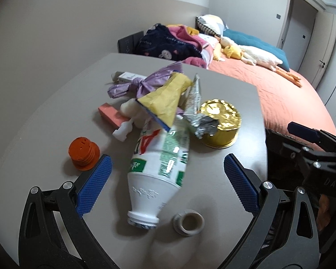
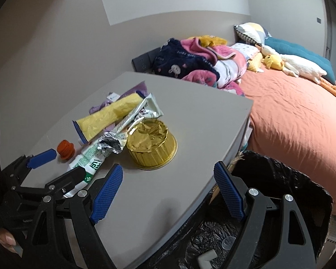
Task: Collect trash
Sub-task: 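Move both open tools back over the table trash, then grasp the gold foil container with the right tool while the left tool grasps the white AD bottle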
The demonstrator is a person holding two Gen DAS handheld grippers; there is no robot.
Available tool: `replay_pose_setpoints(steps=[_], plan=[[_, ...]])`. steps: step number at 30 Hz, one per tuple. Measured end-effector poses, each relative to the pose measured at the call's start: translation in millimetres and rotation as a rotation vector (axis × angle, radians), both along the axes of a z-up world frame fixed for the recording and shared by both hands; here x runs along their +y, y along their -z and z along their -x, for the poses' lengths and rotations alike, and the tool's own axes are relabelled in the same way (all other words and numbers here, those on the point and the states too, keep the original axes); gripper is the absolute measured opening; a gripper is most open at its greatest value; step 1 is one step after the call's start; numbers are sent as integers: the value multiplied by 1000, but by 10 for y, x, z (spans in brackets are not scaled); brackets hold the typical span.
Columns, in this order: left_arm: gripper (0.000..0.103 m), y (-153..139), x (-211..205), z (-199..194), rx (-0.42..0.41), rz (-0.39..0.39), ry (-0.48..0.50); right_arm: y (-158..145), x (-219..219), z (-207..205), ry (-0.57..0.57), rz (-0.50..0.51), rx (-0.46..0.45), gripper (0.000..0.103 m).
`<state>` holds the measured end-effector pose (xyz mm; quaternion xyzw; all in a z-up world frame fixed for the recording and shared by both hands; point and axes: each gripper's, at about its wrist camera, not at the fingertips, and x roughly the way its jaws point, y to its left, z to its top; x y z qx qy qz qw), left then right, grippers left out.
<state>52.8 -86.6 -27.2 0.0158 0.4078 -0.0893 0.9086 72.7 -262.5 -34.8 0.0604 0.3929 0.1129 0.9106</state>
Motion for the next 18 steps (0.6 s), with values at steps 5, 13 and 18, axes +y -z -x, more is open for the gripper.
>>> replay_pose_setpoints(steps=[5, 13, 18], plan=[[96, 125, 71, -137, 28, -14, -10, 134, 128, -163, -29, 29, 25, 84], [95, 250, 143, -274, 52, -27, -11, 312, 326, -450, -79, 80, 51, 84], [83, 330, 159, -336, 77, -37, 4, 393, 409, -585, -95, 104, 50, 84]])
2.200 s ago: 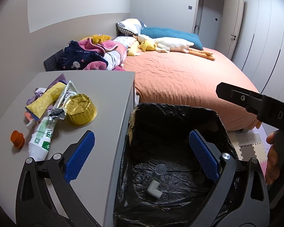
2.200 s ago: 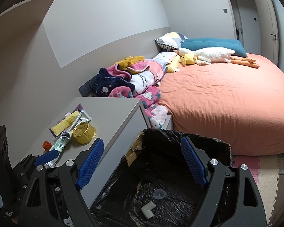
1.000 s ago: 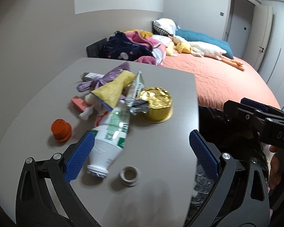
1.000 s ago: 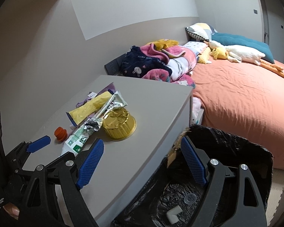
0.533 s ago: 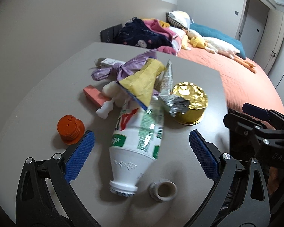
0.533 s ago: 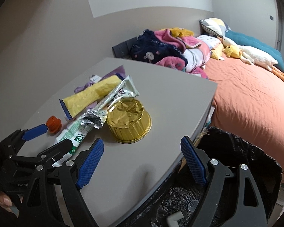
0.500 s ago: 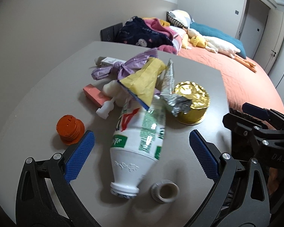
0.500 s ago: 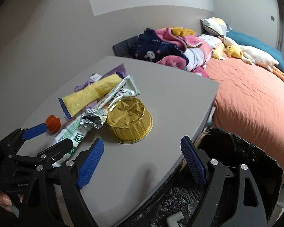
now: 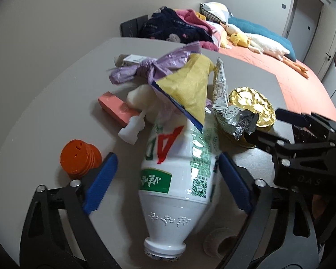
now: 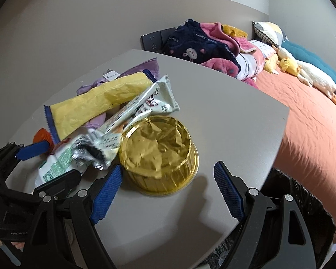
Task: Collect trash
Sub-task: 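Grasp the gold foil container with the right tool while the left tool grasps the white AD bottle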
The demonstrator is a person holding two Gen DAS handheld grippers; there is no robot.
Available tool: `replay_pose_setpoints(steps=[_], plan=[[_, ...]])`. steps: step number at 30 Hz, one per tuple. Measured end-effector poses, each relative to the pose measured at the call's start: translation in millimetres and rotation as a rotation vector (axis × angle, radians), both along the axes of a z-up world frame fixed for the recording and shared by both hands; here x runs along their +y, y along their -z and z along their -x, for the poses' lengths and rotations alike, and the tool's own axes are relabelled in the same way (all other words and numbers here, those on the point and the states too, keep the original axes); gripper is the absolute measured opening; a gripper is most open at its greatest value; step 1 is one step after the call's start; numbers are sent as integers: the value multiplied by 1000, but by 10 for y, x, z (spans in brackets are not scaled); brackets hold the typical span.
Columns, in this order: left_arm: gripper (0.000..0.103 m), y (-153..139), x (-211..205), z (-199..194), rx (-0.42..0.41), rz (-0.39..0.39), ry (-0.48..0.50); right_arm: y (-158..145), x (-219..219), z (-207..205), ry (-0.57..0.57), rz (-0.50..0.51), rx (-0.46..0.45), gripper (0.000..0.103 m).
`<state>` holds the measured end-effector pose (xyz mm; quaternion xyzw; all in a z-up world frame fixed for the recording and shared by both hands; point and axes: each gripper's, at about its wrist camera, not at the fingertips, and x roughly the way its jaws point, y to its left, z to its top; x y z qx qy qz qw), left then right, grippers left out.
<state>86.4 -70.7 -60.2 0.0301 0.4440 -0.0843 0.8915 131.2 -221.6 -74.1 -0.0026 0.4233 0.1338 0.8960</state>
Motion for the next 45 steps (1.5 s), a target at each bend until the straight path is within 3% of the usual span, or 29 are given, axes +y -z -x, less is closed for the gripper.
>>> replay_pose_setpoints(steps=[5, 11, 13, 20, 32, 45], plan=[[67, 84, 70, -36, 33, 15, -3, 31, 54, -94, -14, 17, -20, 84], [66, 89, 123, -5, 27, 18, -13, 48, 147, -160, -51, 36, -48, 84], [65, 84, 130, 1, 28, 20, -14, 51, 173, -164, -62, 46, -58, 74], [64, -18, 114, 39, 13, 42, -7, -13, 101, -117, -65, -20, -50, 73], [63, -411, 159, 351, -103, 84, -39, -365, -33, 154, -37, -92, -103, 73], [63, -762, 60, 681, -169, 97, -35, -684, -185, 531, -19, -119, -155, 73]])
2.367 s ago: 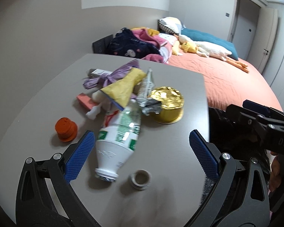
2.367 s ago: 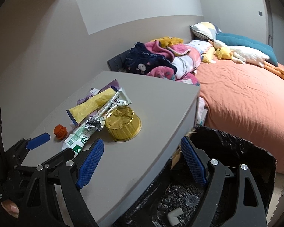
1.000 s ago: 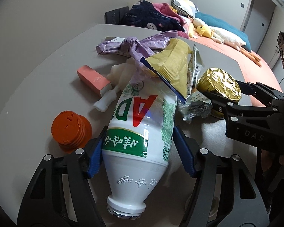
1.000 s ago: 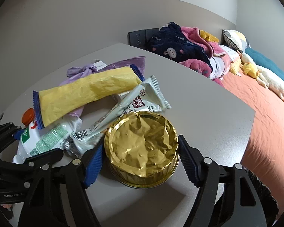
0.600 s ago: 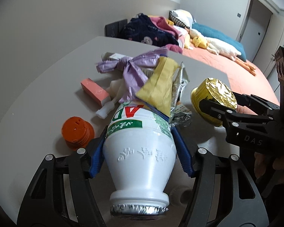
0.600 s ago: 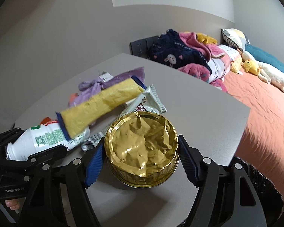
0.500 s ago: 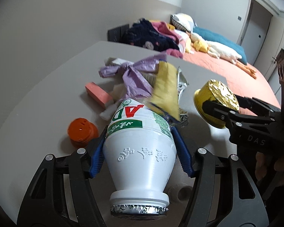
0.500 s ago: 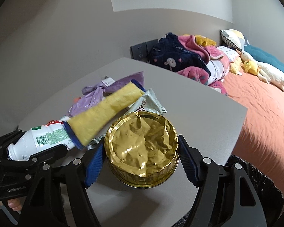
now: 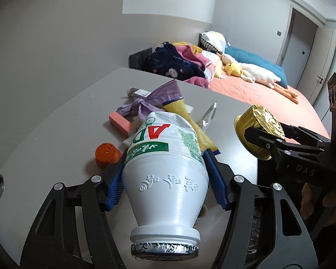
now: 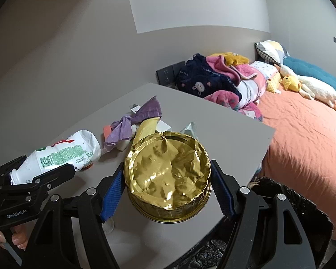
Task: Collect trash
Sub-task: 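Grasp the gold foil container with the right tool while the left tool grasps the white AD bottle, then carry the bottle and container over the bin and open both tools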
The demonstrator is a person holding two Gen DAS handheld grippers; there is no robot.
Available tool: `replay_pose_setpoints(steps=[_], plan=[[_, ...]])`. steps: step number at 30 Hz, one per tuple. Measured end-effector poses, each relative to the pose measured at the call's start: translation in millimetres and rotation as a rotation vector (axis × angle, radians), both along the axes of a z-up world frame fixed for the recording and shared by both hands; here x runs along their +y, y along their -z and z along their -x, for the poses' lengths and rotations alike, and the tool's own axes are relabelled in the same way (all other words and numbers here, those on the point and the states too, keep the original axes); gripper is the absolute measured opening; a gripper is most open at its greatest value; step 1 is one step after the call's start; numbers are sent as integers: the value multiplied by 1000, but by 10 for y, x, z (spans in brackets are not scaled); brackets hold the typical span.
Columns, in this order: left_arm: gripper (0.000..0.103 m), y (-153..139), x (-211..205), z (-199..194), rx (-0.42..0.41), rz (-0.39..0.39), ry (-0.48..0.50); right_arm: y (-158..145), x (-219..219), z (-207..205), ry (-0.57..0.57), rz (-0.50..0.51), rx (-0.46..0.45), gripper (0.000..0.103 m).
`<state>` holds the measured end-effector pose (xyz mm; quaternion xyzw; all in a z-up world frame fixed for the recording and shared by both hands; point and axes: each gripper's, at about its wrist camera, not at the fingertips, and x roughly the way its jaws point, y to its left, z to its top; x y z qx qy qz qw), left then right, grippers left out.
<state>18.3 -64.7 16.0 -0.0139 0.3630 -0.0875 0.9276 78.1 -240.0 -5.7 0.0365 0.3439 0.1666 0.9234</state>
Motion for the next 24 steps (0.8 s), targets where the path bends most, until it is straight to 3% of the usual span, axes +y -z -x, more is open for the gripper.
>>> replay_pose_setpoints(steps=[24], plan=[[63, -172, -700, 355, -43, -7, 123, -289, -662, 623, 105, -29, -57, 73]])
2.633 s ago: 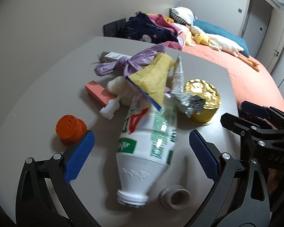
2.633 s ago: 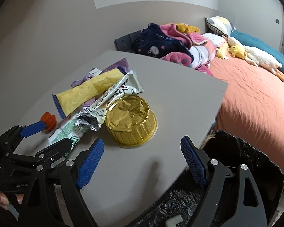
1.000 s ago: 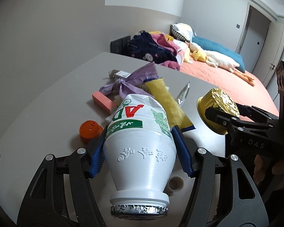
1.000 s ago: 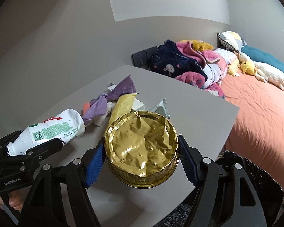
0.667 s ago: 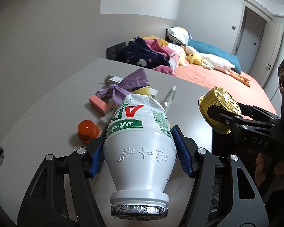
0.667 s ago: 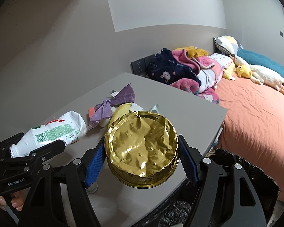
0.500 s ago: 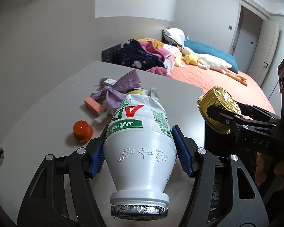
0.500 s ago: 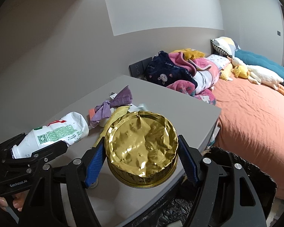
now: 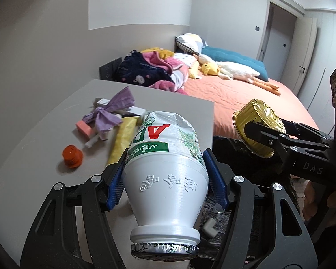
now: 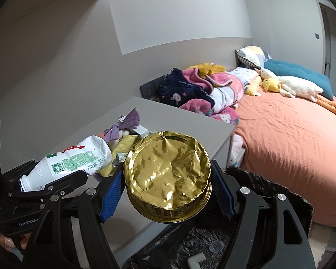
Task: Collect trash
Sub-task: 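Carry the bottle and container over the bin and open both tools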
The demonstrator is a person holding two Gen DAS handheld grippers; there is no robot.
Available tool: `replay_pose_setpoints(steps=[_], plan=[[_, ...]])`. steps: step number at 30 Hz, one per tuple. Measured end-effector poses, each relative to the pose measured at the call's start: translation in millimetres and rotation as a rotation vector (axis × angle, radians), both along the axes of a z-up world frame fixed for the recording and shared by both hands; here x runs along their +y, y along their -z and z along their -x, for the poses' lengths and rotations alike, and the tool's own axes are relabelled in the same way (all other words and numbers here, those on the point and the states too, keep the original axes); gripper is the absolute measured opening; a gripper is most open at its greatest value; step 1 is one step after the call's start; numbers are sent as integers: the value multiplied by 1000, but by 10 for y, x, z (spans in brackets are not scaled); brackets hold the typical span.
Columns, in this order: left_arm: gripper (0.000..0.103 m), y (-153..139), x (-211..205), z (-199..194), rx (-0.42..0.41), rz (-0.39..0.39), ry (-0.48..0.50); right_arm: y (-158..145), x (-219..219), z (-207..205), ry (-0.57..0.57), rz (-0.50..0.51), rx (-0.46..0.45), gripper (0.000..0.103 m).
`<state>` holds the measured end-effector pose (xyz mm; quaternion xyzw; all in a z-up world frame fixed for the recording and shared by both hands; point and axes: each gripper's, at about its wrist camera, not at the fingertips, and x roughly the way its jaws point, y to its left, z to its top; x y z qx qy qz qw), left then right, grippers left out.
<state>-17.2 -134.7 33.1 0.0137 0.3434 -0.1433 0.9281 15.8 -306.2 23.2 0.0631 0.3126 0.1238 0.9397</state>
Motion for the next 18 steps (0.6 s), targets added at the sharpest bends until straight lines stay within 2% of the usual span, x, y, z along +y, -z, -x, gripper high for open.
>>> replay_pose_setpoints(steps=[18], plan=[[63, -4, -623, 118, 7, -4, 123, -7, -569, 362, 111, 7, -4, 74]])
